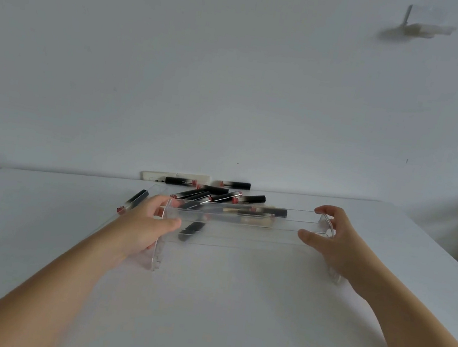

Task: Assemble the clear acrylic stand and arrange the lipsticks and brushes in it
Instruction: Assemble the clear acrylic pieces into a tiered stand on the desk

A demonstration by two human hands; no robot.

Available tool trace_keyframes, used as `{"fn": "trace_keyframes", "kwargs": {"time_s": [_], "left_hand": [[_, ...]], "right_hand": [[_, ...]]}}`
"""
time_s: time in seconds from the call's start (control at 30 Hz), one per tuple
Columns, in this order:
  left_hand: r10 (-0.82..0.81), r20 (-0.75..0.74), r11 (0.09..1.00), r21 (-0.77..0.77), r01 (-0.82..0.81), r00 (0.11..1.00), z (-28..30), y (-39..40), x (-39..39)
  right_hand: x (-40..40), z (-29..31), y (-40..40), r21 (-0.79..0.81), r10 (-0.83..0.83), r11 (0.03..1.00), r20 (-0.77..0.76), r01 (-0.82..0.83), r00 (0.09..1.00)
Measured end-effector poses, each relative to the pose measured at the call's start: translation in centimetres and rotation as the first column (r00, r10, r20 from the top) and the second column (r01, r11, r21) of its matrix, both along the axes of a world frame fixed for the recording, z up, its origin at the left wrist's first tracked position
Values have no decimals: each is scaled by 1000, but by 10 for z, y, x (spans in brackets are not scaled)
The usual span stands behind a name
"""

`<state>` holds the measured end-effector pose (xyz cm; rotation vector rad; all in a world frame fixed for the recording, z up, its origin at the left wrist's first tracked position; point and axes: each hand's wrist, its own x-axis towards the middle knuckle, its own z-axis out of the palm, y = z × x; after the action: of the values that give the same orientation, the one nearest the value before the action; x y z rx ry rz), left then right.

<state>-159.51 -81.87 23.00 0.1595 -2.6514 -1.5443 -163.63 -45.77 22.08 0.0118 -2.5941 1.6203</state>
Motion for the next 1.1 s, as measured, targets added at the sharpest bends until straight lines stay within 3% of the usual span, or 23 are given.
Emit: {"fn": "trace_keyframes", "kwargs": {"time_s": [0.13,0.43,0.57,0.7,0.8,0.87,0.93,1.0,1.1], "left_hand": [[9,4,997,-75,-8,1000,0,0,-1],[73,-2,996,-58,-73,997,1,-1,1],[120,-71,990,-62,-124,990,2,-3,8],[215,-203,969,-78,-235,955,8,-12,15],[298,-284,846,-364,-390,911,19,-32,22],[330,-214,670,-633,-388,919,23,-44,25],[373,-78,561,-775,-291,925,23,-49,27],[387,20,569,-792,-222,922,20,-50,26],[364,22,635,-737,-231,931,15,-54,27]], "right_hand": [[0,2,-1,37,11,999,6,-11,1000],[5,-5,-2,-7,14,1000,-44,-14,999],[8,-6,4,-185,88,979,-9,-88,996],[9,-7,3,-206,60,976,-34,-66,998],[10,-8,3,-218,38,974,-73,-53,997],[10,-7,2,-214,51,974,-99,-71,994],[10,-9,2,-195,62,977,-118,-85,991],[8,-10,4,-205,71,974,-118,-94,990],[7,-10,6,-238,76,966,-109,-100,991]]}}
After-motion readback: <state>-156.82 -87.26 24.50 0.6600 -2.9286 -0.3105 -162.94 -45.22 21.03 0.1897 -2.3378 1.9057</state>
